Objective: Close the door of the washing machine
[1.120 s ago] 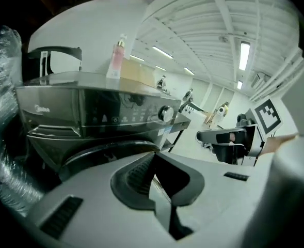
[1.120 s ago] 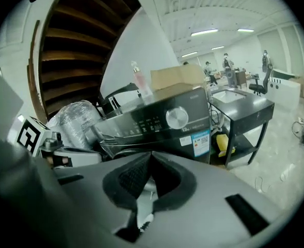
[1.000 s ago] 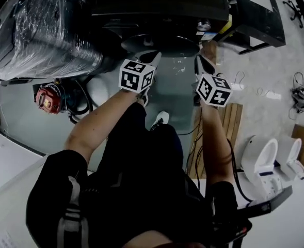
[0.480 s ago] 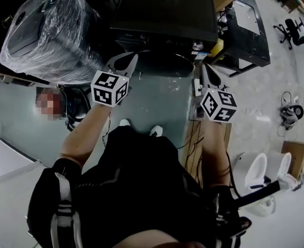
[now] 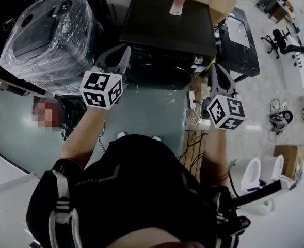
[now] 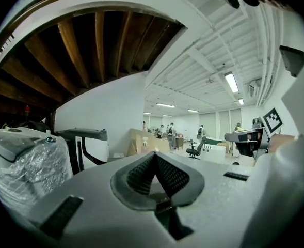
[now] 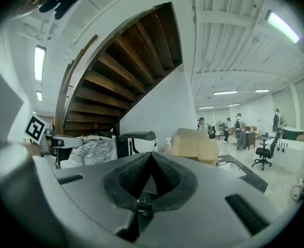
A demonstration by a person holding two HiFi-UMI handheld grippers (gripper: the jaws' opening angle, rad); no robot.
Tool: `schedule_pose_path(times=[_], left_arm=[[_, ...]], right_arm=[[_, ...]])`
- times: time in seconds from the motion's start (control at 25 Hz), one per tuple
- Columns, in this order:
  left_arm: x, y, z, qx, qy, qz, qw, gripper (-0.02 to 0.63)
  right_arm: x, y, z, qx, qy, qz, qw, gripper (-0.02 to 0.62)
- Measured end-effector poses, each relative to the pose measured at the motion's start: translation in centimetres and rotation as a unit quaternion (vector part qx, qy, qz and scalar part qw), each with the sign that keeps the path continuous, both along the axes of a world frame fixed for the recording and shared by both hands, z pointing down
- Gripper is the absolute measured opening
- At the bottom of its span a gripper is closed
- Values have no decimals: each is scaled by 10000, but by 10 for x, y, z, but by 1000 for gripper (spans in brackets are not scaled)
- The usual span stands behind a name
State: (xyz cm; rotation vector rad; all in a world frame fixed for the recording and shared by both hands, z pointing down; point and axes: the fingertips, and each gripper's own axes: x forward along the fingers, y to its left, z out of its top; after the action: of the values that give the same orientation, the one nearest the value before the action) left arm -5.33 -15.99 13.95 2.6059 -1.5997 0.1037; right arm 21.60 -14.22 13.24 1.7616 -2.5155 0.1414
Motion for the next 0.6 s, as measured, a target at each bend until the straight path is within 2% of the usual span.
schedule_pose_path(times=[0.12,0.32,0.6], left_arm=[[-13,0,-16,190,-18,-54,9998,3],[-35,-6,-26,202,222,-237,9993,3],[-35,1,-38,404,125,-115,9990,3]], right_arm=[[-17,8,-18,227,159,72,9996,5],[-39,13,-33,381,236,173,9988,5],[-46,13,-48,560,233,418,9973,5]])
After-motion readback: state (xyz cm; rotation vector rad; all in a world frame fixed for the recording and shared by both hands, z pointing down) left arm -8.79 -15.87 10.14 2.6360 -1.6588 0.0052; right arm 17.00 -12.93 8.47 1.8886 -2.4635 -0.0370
